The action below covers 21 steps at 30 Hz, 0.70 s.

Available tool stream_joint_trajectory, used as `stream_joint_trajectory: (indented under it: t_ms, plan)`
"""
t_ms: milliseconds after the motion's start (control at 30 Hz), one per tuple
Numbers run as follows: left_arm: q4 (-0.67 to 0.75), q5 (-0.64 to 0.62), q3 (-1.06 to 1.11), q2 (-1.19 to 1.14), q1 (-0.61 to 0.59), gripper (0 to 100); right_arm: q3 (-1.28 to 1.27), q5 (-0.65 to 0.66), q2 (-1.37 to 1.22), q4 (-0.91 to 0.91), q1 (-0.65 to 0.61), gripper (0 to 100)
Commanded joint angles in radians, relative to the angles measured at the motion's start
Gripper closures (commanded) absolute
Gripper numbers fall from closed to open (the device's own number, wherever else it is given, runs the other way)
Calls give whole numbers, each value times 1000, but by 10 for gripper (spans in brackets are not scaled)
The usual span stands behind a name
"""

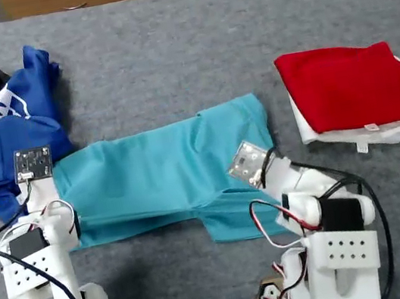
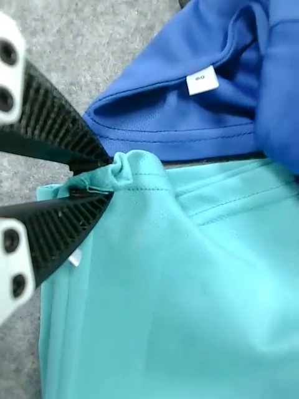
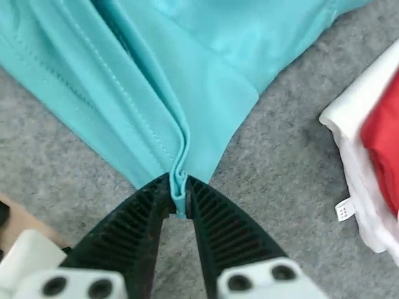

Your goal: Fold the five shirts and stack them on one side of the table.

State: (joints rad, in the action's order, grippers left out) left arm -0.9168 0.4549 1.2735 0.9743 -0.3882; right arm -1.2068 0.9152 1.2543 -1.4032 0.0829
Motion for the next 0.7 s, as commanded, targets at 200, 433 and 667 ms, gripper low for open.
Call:
stream_joint_trajectory:
  t_ms: [200, 433, 667]
  plan:
    - [-3, 48, 6, 10, 8, 981, -8, 23, 22, 14, 22, 996]
    - [-15, 107, 32, 16, 12, 981, -8, 101, 28, -15, 59, 996]
    - [-20, 101, 26, 16, 12, 981, -8, 160, 28, -48, 62, 996]
